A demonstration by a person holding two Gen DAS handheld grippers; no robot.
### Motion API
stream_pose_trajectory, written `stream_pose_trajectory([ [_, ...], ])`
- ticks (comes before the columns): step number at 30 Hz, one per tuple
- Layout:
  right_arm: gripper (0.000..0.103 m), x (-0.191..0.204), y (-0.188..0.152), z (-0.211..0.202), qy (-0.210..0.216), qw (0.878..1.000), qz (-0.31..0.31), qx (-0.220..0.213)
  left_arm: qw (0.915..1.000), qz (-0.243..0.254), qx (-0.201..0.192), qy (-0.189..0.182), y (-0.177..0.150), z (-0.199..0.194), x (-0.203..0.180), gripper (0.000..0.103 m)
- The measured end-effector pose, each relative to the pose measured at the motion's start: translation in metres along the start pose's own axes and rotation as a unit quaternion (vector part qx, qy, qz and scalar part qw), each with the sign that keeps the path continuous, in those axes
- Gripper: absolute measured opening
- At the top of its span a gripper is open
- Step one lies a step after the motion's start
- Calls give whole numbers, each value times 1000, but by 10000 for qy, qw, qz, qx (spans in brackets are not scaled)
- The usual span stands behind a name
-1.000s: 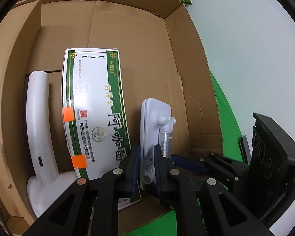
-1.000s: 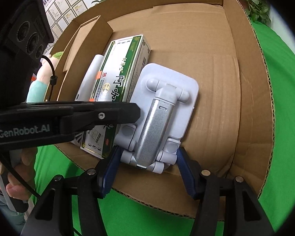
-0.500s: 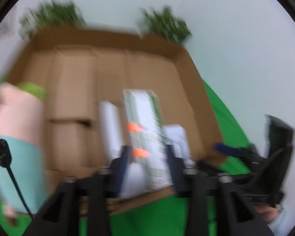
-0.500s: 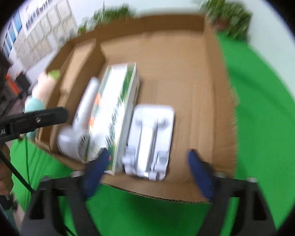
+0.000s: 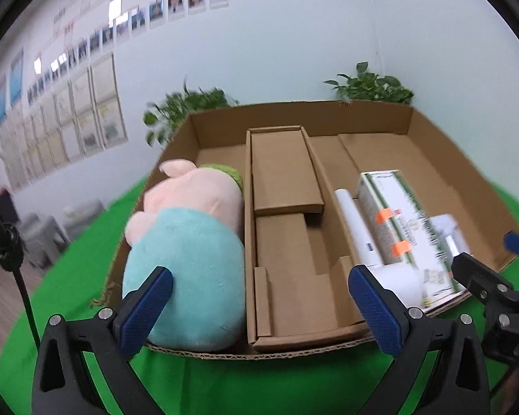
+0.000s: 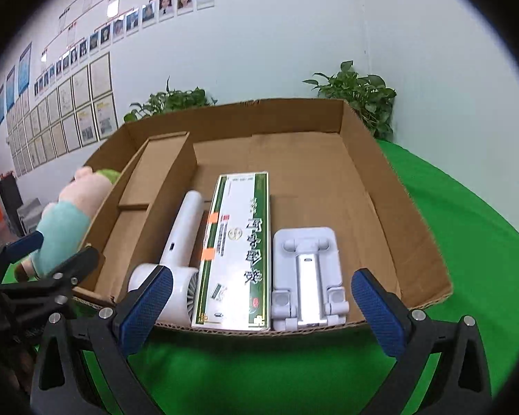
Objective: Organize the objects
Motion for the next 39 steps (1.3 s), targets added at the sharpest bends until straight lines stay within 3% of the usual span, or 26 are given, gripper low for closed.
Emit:
stream_pose_trajectory([
  [6,103,3,-11,4,-156,9995,-209,175,9992,152,-100,345,-10,15,-14,103],
  [18,103,7,-17,11,-287,9982,-344,390,9959,557,120,702,-9,25,-25,103],
  [39,103,6,-17,11,-287,9982,-341,391,9956,593,129,718,-10,28,-25,103],
])
Point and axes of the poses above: each gripper's, at about its wrist camera, not at the fingertips, and z roughly the way its jaws point, x to its left, y to its top, the point moved 1 cm from there along z, roughly the way its jaws point, and after that the axes turned 9 degrees about -x, right-handed, at the moved point
